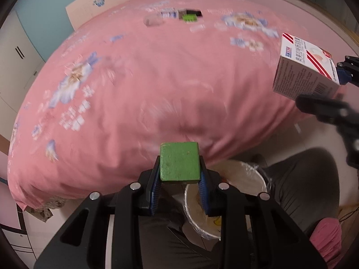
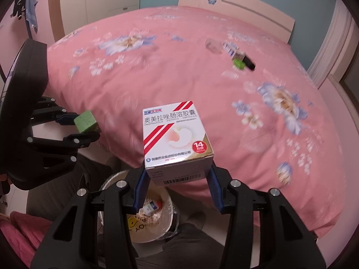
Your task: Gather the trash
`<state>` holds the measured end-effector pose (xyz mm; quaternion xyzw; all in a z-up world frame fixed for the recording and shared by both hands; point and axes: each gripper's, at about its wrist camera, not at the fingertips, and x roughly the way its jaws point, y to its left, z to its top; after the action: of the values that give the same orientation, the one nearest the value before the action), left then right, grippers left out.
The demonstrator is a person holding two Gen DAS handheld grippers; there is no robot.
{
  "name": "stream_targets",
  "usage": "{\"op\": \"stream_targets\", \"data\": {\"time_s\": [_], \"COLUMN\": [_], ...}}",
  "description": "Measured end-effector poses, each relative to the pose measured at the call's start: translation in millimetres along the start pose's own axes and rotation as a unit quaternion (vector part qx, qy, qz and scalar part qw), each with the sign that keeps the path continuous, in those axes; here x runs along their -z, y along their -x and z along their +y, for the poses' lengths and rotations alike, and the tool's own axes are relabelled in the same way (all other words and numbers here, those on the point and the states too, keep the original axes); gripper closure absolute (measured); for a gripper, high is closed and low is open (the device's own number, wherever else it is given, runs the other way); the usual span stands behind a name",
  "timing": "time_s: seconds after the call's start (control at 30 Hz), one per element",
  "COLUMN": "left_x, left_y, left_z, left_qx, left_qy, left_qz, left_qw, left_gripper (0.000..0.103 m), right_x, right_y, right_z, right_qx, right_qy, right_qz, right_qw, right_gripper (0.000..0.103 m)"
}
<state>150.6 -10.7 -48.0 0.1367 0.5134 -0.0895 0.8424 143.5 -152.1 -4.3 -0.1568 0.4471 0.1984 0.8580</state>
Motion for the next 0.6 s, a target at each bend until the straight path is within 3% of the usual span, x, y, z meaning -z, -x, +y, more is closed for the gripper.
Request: {"op": "stream_targets", "data": {"time_s": [0.6], "left_x": [57], "left_y": [-94], "left_z": [-34], "left_qx": [0.033], "left_qy": [-0.025], "left_qz": [0.111], "left_qw": [0.993], "left_gripper": [0.071], "right_x": [76], "right_y": [-86], "right_z": [21], "right_qx": [-0.049], "right_qy": [-0.007], "right_qz": [0.113], "right_qw": [0.992], "right_gripper": [0.055]}}
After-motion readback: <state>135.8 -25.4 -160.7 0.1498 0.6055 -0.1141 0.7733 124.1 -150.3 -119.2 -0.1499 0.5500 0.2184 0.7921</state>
